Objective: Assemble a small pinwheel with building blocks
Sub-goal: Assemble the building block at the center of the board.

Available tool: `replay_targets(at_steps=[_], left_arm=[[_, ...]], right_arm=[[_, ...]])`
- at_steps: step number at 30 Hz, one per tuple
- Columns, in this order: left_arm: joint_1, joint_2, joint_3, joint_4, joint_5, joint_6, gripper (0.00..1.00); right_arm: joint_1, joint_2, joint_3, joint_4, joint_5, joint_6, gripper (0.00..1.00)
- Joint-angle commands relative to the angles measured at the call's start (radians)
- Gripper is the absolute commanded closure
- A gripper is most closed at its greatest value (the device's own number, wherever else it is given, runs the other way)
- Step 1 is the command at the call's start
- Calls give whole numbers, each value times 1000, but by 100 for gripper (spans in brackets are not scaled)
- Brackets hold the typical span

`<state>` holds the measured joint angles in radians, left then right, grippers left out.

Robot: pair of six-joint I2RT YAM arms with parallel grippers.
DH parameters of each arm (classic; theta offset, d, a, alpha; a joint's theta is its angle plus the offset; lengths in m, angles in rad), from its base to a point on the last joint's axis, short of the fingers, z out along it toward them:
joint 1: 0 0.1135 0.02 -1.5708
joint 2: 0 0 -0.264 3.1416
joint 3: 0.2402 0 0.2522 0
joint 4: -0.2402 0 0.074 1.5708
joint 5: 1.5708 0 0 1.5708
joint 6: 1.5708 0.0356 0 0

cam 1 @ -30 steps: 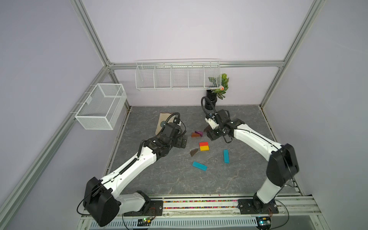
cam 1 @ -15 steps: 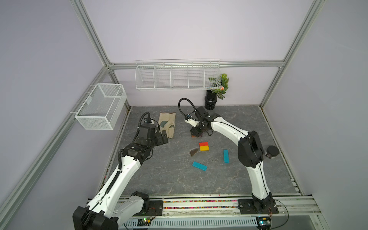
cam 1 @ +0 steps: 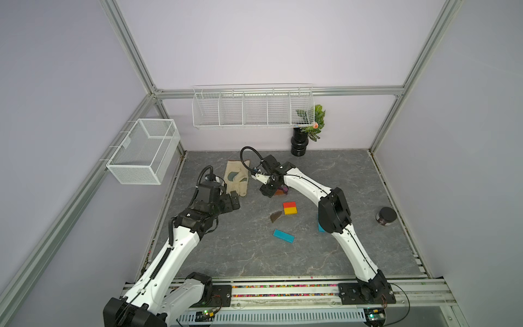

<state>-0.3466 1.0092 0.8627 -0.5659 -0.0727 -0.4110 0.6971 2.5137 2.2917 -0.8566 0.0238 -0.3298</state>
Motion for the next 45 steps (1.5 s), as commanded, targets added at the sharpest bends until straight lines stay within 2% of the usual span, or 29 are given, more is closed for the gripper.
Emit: replay_targets(at_steps=[1, 7, 13, 18, 28, 35, 45], left_arm=[[6, -16, -15, 34, 25, -30, 0], [6, 0, -1, 22, 15, -14, 0], [7, 10, -3, 28, 22, -27, 0], [6, 14, -24, 48, 34, -48, 0], [7, 42, -24, 46, 50, -51, 0], [7, 51, -26, 38, 57, -51, 0], [6, 28, -38, 11, 58, -49, 0]], right_arm=[[-19, 28, 27, -40, 33, 10, 38], [-40, 50, 38, -75, 36, 19, 43], [-60, 33, 3, -87, 46, 60, 56], [-90, 57, 40, -152, 75, 136, 65], [-157, 87, 58, -228, 76, 225, 69], [-107, 82, 91, -224, 55, 227, 77], [-55, 103, 104, -235, 33, 298, 78]])
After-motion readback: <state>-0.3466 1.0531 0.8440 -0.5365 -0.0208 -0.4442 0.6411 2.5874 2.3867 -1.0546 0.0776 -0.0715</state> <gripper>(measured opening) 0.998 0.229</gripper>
